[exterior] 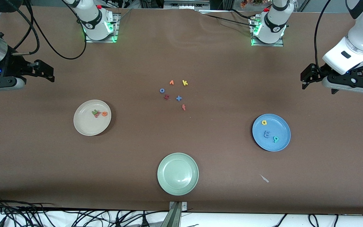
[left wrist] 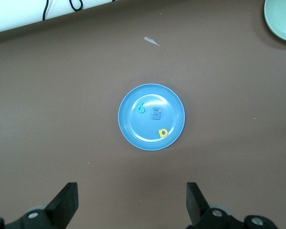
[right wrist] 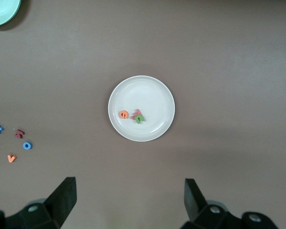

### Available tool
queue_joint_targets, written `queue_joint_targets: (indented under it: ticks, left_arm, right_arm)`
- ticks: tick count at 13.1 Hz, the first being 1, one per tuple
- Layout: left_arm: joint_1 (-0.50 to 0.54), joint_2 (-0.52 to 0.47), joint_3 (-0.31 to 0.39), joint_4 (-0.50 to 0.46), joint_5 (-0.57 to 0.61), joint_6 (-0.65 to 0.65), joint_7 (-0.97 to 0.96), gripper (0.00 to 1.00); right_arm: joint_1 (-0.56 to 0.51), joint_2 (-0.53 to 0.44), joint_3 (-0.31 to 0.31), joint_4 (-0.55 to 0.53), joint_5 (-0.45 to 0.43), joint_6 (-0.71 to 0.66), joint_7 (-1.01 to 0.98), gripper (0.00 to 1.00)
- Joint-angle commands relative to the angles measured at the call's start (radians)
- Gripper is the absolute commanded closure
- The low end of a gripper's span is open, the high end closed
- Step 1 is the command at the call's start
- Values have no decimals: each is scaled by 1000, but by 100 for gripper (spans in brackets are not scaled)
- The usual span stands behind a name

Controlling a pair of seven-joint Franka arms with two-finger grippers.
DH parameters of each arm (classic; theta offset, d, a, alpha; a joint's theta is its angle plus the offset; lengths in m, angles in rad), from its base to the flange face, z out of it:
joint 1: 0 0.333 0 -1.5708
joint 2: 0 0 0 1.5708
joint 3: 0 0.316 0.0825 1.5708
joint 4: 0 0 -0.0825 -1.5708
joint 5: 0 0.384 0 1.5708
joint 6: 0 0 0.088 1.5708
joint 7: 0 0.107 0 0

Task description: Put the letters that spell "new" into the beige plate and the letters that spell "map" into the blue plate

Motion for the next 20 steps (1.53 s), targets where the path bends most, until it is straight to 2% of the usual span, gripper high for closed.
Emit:
queue_joint_targets:
  ticks: [1,8,20]
  left_arm:
    - [-9,18,11,36,-31,-34,25,0]
    - [22,41,17,71,-76,-42,24,0]
    - [22,51,15,77,-74,-56,24,0]
  right_arm:
    - [-2,10,0,30,-1,-15,7,0]
    - [-2,12,0,30,-1,-14,7,0]
    - [-2,12,-3,30,-1,-14,7,0]
